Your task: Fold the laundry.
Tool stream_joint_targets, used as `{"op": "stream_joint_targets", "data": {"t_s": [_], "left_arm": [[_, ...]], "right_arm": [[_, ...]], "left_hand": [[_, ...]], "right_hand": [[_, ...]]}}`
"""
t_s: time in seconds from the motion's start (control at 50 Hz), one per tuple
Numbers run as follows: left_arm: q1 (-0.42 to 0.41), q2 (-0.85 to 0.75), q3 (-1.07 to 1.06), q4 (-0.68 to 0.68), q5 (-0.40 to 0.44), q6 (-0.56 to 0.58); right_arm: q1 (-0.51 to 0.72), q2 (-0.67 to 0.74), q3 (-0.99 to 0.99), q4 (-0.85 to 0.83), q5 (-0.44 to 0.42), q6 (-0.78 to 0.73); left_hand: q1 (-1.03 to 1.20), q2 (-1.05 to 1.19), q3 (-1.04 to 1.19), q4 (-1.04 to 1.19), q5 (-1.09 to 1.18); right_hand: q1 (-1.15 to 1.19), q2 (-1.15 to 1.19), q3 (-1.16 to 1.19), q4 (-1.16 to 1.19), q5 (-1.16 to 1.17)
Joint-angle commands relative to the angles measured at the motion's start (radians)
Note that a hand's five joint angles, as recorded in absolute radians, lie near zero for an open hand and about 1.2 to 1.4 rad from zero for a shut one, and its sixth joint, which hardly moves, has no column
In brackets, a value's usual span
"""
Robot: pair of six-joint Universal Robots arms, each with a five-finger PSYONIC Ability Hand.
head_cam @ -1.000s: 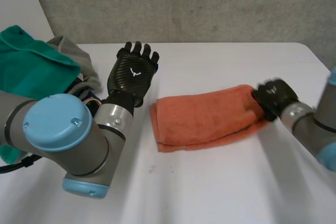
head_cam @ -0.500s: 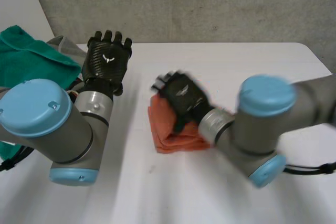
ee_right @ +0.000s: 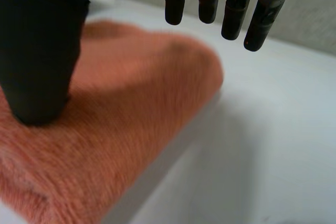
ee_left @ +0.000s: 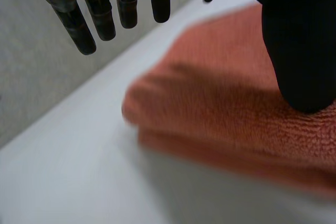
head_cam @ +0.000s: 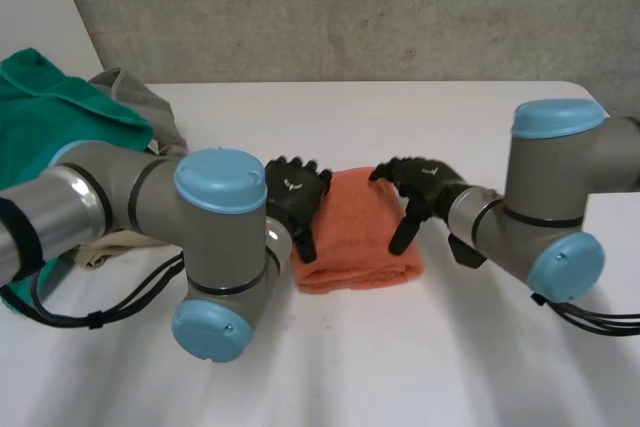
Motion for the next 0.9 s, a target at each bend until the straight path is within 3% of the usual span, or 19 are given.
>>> {"op": "stream_joint_targets", "data": {"t_s": [0.02, 0.12, 0.18, 0.28, 0.36, 0.5, 0.54, 0.6, 0.76, 0.9], "left_arm": [[0.014, -0.032, -0.015, -0.046, -0.071, 0.116], [0.007, -0.014, -0.021, -0.047, -0.060, 0.131], [0.000, 0.024, -0.020, -0.040, -0.057, 0.134], [0.013, 0.162, -0.021, -0.032, -0.031, 0.133], [0.025, 0.230, -0.023, -0.026, 0.087, 0.133], [0.085, 0.258, -0.039, -0.063, 0.426, 0.131], [0.097, 0.268, -0.053, -0.087, 0.530, 0.131], [0.117, 0.279, -0.066, -0.116, 0.613, 0.126], [0.119, 0.281, -0.079, -0.132, 0.619, 0.128], [0.119, 0.281, -0.081, -0.132, 0.619, 0.128]], "right_arm": [[0.039, 0.110, -0.087, 0.064, 0.072, -0.132], [0.044, 0.036, -0.067, 0.058, 0.113, -0.209], [0.036, -0.037, -0.027, 0.018, 0.113, -0.180], [0.021, -0.219, 0.183, -0.184, 0.119, -0.067], [-0.033, -0.284, 0.315, -0.263, 0.119, -0.014], [-0.058, -0.270, 0.438, -0.267, 0.093, 0.050], [-0.050, -0.235, 0.456, -0.278, 0.055, 0.076], [-0.050, -0.195, 0.453, -0.301, -0.009, 0.124], [0.002, -0.088, 0.387, -0.338, -0.036, 0.168], [0.017, 0.008, 0.280, -0.338, -0.023, 0.174]], "left_hand": [[0.007, -0.005, -0.012, -0.004, -0.019], [0.004, -0.008, -0.015, -0.007, -0.022], [-0.004, -0.017, -0.024, -0.016, -0.031], [-0.010, -0.023, -0.029, -0.022, -0.037], [-0.004, -0.017, -0.024, -0.016, -0.031], [0.013, 0.001, -0.006, 0.002, -0.013], [0.013, 0.001, -0.006, 0.002, -0.013], [0.025, 0.012, 0.006, 0.013, -0.002], [0.031, 0.018, 0.012, 0.019, 0.004], [0.034, 0.021, 0.015, 0.022, 0.007]], "right_hand": [[-0.037, -0.045, -0.035, -0.062, -0.066], [-0.037, -0.045, -0.035, -0.062, -0.066], [-0.037, -0.045, -0.035, -0.062, -0.066], [-0.037, -0.045, -0.035, -0.062, -0.066], [-0.037, -0.045, -0.035, -0.062, -0.066], [-0.037, -0.045, -0.035, -0.062, -0.066], [-0.037, -0.045, -0.035, -0.062, -0.066], [-0.037, -0.045, -0.035, -0.062, -0.066], [-0.030, -0.038, -0.028, -0.055, -0.059], [0.408, 0.400, 0.409, 0.383, 0.378]]}}
